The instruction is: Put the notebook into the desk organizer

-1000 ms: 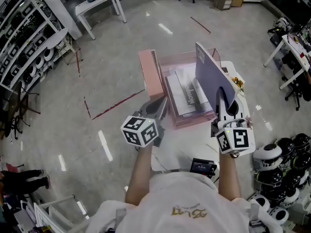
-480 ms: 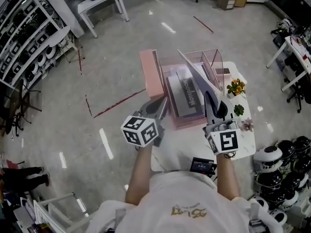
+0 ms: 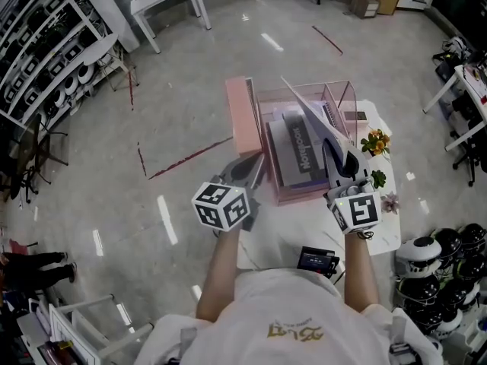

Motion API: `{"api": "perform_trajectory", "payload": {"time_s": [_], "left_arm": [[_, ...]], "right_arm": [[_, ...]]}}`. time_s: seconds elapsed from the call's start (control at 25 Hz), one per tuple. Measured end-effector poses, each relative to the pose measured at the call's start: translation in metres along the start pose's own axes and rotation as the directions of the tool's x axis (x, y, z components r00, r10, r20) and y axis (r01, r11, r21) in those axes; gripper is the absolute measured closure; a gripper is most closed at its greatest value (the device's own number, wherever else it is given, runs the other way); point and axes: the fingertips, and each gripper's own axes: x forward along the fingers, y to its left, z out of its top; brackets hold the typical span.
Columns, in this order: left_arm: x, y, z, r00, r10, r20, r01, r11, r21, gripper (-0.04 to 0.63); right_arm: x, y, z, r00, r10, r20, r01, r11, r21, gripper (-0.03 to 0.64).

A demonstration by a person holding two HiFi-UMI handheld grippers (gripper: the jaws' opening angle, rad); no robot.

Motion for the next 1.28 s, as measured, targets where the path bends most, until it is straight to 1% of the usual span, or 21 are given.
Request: {"api": "perform_trajectory", "payload": {"time_s": [0.32, 0.48, 0.68, 0.8, 1.0, 1.08, 1.2, 1.28], "left_arm": [[0.002, 0.006, -0.001, 0.999, 0.032, 0.007, -0.032, 0.999, -0.002, 0.577], [0.003, 0.006, 0.000, 0.999, 0.040, 0.010, -0.040, 0.999, 0.000, 0.577], [0.004, 0.005, 0.003, 0.999, 0.047, 0.011, -0.047, 0.999, 0.001, 0.577], [0.005, 0.005, 0.003, 0.998, 0.054, 0.013, -0.054, 0.999, 0.001, 0.577], [0.002, 0.005, 0.002, 0.998, 0.058, 0.015, -0.058, 0.998, -0.002, 0.577], [0.001, 0.005, 0.001, 0.998, 0.056, 0.014, -0.056, 0.998, -0.001, 0.577], [-0.001, 0.005, 0.000, 0.998, 0.056, 0.015, -0.056, 0.998, -0.001, 0.577], [-0.004, 0.005, 0.000, 0.998, 0.058, 0.015, -0.058, 0.998, -0.002, 0.577]], "right_arm": [[0.013, -0.001, -0.021, 0.997, 0.074, -0.035, -0.073, 0.997, 0.024, 0.572], [0.019, 0.001, -0.030, 0.991, 0.109, -0.081, -0.107, 0.994, 0.030, 0.572], [0.029, 0.005, -0.043, 0.978, 0.142, -0.153, -0.142, 0.990, 0.011, 0.567], [0.034, 0.009, -0.056, 0.960, 0.174, -0.218, -0.179, 0.984, -0.005, 0.552], [0.035, 0.029, -0.078, 0.913, 0.232, -0.335, -0.267, 0.962, -0.062, 0.469], [0.034, 0.036, -0.084, 0.901, 0.239, -0.363, -0.289, 0.953, -0.089, 0.458], [0.034, 0.040, -0.087, 0.889, 0.239, -0.391, -0.313, 0.940, -0.138, 0.451], [0.032, 0.041, -0.090, 0.879, 0.243, -0.410, -0.329, 0.932, -0.154, 0.449]]}}
